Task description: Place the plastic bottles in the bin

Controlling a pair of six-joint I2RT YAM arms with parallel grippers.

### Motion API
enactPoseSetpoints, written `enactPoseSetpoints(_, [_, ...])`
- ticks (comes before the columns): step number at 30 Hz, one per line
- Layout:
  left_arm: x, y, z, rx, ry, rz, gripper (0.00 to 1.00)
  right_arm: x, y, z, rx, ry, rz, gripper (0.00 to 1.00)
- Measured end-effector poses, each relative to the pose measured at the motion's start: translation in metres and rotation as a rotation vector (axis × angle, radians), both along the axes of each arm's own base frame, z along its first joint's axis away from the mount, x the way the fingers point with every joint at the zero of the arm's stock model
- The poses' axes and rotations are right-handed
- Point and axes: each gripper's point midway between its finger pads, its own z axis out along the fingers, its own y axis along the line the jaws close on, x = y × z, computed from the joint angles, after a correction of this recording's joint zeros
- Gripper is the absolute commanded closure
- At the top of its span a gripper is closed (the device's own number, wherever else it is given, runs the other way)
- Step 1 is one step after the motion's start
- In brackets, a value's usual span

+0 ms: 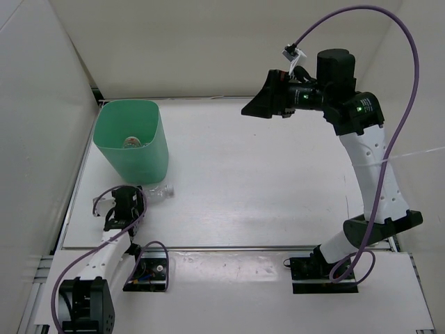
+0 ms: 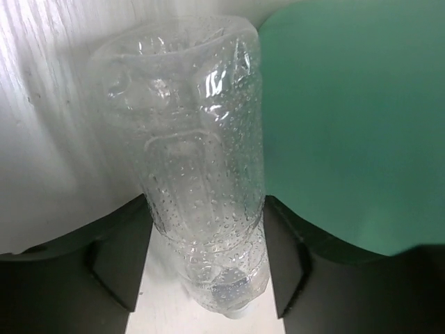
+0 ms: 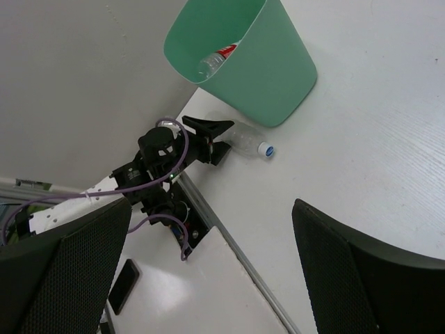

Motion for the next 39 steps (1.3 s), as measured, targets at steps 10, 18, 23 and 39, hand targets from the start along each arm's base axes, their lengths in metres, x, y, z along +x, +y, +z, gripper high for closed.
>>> enactPoseSetpoints(10, [-0.014, -0.012, 0.030, 0.052, -0.020, -0.129, 0.39, 0.004, 0.002, -0.019, -0.012, 0.066, -0.009, 0.00])
enactPoseSetpoints(18, [-0.033, -0.012, 0.187, 0.266, -0.207, -0.258, 0.39, 0.009, 0.004, -0.037, -0.010, 0.112, -0.028, 0.00])
enactPoseSetpoints(23, [-0.048, -0.007, 0.282, 0.490, -0.318, -0.322, 0.39, 0.011, 0.006, -0.035, 0.002, 0.113, -0.033, 0.00])
enactPoseSetpoints(39, [0.104, 0.034, 0.331, 0.859, 0.002, -0.373, 0.00, 0.019, 0.009, -0.029, 0.010, 0.098, -0.032, 0.00])
